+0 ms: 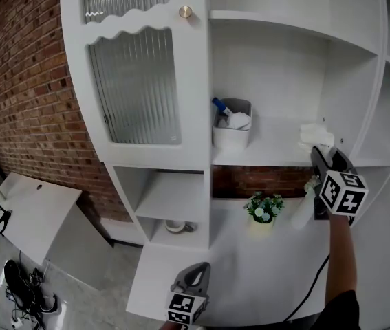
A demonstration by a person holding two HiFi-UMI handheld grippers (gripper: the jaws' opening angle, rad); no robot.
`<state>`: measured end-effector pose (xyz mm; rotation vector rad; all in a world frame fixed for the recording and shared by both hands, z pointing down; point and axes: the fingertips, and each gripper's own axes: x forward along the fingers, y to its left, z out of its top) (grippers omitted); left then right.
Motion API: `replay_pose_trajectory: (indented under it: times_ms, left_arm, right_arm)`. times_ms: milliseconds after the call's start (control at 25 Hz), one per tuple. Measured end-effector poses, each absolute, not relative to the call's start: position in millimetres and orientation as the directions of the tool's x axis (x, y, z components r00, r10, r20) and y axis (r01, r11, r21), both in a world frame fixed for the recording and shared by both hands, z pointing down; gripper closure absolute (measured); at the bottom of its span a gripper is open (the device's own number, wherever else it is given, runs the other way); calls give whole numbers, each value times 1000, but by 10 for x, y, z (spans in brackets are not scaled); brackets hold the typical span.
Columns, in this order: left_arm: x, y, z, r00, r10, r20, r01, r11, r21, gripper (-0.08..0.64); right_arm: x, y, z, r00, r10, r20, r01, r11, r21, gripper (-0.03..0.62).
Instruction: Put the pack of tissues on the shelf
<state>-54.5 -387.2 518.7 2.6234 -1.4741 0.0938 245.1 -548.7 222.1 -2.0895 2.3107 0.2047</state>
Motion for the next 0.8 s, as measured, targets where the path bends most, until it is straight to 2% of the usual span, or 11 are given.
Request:
replay_pose_trajectory:
  times_ms: [120,280,360,800]
  left_arm:
    - [-521,-3869,5204,525,-842,122,-851,-518,87,548]
    - [-454,-3871,5228,536,-834,129,-844,-527,98,548]
    - [-405,-3856,5212,547,-828,127,-837,-539,93,548]
    - [-464,-3801,5241,528,-840,129,-849,-520,89,548]
  right_arm:
    - [2451,-5492,2224,-97,-989,-110,-993,89,76,339]
    - [2458,-5462,2218,-106,-986,-131,-993,99,63,228]
    - [2464,-5440,2185,-112,-982,-152,-993,106,49,195]
    - [2468,-5026,2082,-152,-966,-208,-987,136,88,166]
